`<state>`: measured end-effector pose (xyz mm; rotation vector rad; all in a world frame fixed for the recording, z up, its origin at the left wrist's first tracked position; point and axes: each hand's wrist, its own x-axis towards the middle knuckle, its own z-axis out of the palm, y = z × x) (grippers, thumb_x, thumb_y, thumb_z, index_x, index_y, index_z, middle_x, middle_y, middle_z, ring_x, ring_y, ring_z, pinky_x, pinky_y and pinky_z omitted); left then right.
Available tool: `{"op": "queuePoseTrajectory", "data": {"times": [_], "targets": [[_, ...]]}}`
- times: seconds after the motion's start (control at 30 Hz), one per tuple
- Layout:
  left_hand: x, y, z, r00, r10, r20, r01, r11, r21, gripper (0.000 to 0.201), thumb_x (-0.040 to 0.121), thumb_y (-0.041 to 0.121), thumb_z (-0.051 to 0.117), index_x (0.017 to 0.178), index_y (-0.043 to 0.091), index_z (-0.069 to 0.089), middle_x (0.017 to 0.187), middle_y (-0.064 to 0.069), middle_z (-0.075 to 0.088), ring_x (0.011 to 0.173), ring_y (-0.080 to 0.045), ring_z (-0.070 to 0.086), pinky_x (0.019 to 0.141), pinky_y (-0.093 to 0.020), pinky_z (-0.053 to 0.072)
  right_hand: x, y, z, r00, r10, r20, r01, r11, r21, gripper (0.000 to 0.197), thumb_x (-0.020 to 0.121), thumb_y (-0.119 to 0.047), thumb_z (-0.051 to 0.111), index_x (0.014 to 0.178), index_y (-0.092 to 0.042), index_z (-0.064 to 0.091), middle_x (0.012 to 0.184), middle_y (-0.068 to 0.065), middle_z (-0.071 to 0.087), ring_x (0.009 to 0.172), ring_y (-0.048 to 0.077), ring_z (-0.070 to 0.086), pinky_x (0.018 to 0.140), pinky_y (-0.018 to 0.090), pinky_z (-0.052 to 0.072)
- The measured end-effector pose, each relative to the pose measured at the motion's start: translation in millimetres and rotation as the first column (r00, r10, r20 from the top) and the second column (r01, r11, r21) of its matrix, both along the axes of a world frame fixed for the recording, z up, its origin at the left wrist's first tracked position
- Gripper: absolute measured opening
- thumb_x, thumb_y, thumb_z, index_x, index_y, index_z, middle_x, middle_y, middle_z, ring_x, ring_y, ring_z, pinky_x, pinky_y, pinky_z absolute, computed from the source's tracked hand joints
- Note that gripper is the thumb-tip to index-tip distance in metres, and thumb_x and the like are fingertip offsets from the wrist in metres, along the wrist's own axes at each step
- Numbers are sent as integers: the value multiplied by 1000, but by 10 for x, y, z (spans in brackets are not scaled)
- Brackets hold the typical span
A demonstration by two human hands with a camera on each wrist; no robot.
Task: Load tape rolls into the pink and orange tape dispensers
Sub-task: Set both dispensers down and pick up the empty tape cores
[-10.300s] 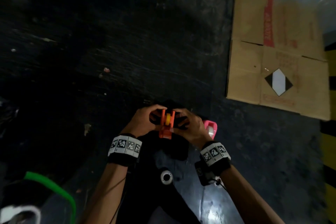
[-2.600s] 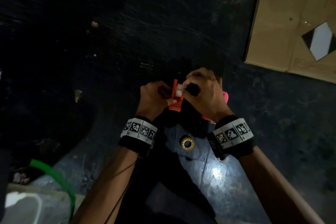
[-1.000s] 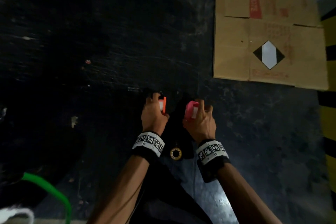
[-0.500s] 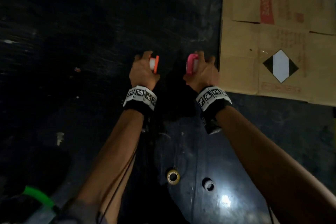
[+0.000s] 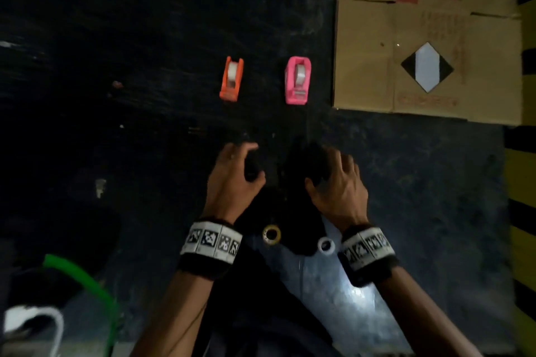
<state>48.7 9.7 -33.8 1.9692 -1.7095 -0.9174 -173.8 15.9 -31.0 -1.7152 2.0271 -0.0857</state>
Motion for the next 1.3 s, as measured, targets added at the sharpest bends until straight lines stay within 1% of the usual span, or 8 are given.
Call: {"op": "queuePoseTrajectory", "data": {"times": [0.2,0.37,0.47,0.57,0.7,0.87,1.0,1.3], "targets": [[-171,879,-100,937,-345,58,318,908,273,73,69,40,76,134,36,45,120,4,43,113,-17,54,85,-35,54,-243,1184,-19,996,71,-52,-58,973,224,75,78,-53,69,144,-34,39,133,1,50,121,28,56,75,44,59],[-340,1055,-160,858,-492,147,457,862,217,81,66,24,81,138,27,45,128,-4,40,115,-22,51,88,-38,55,-231,1378,-90,990,107,-91,-77,957,280,78,76,-39,73,146,-30,39,134,6,44,122,32,55,72,41,56],[-401,1086,-183,853,-494,167,463,865,195,61,71,16,76,127,23,52,124,-3,42,113,-22,52,87,-40,55,-170,1353,-59,991,110,-82,-85,960,267,59,80,-27,71,135,-24,49,128,10,48,113,36,60,72,41,54],[-419,1093,-200,871,-466,155,440,881,174,36,77,9,69,110,19,58,115,-1,47,108,-20,54,85,-41,55,-108,1302,10,990,123,-63,-104,964,245,33,89,-21,60,121,-15,56,122,13,54,102,40,65,69,38,47],[-275,975,-176,922,-362,134,347,930,124,35,75,10,70,107,20,61,114,0,51,110,-20,54,87,-40,54,45,1102,158,978,195,-71,-177,963,205,27,93,-19,56,119,-12,58,120,12,55,98,38,65,65,34,40],[272,572,-111,991,-103,80,105,994,-17,38,67,6,75,102,18,69,105,-4,57,96,-25,61,80,-38,55,522,471,373,942,332,-51,-325,939,114,27,90,-15,56,117,-12,60,120,14,55,97,41,66,65,37,47],[796,112,-74,992,31,122,-22,998,-67,36,63,6,76,97,14,72,101,-12,63,89,-33,65,79,-40,56,1108,-161,455,885,465,-29,-464,885,39,33,87,-10,61,120,-12,61,127,16,55,101,43,66,74,43,55],[1596,-733,-353,954,276,120,-270,961,-58,53,64,6,75,114,19,66,122,-11,62,111,-30,62,87,-39,54,2232,-1140,9,846,531,48,-531,847,-27,34,87,-8,64,121,-10,61,126,14,57,101,39,67,79,42,55]]}}
